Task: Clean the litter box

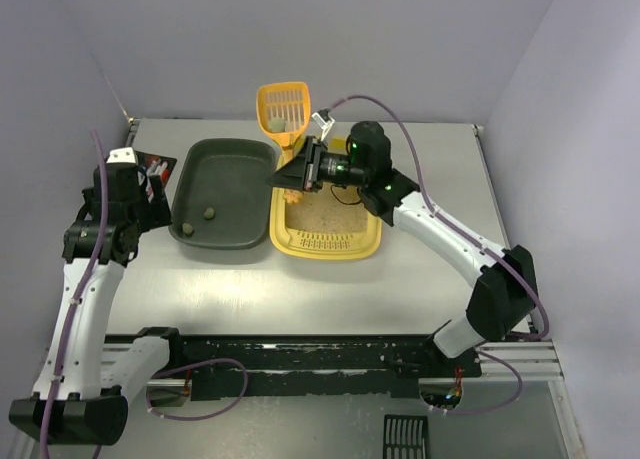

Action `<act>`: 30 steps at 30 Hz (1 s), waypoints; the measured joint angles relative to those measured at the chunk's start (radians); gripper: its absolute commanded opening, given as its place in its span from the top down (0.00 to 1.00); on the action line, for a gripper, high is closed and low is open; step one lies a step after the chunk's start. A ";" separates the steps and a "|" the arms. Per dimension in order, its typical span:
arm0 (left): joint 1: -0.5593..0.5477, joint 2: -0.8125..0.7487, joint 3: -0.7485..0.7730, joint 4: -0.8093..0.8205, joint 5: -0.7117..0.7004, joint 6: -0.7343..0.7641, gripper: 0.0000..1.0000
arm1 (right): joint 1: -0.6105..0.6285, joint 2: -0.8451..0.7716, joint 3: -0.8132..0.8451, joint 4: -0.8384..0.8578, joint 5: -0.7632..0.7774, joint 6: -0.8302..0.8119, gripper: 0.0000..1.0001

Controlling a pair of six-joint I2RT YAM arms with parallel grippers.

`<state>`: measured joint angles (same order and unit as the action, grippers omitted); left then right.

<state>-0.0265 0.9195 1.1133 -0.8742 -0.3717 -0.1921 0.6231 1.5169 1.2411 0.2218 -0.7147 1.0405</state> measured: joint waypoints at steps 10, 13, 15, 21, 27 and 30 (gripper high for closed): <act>0.003 0.381 0.641 -0.210 0.083 -0.022 0.01 | 0.041 0.307 0.335 -0.655 0.182 -0.406 1.00; 0.014 0.405 0.760 -0.241 0.169 -0.033 0.00 | 0.089 0.446 0.468 -0.803 0.267 -0.471 1.00; 0.026 0.418 0.800 -0.269 0.231 -0.038 0.00 | 0.137 0.520 0.555 -0.897 0.332 -0.507 1.00; 0.065 0.513 0.839 -0.330 0.388 -0.040 0.00 | 0.283 0.695 0.865 -1.168 0.582 -0.609 1.00; 0.103 0.498 0.771 -0.307 0.407 -0.066 0.00 | 0.413 0.817 1.017 -1.342 0.864 -0.672 1.00; 0.103 0.460 0.759 -0.267 0.333 -0.087 0.00 | 0.454 0.844 1.005 -1.396 0.983 -0.683 1.00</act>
<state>0.0769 1.3796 1.8725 -1.1412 -0.0391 -0.2787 1.0775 2.3611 2.2463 -1.1744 0.2680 0.3573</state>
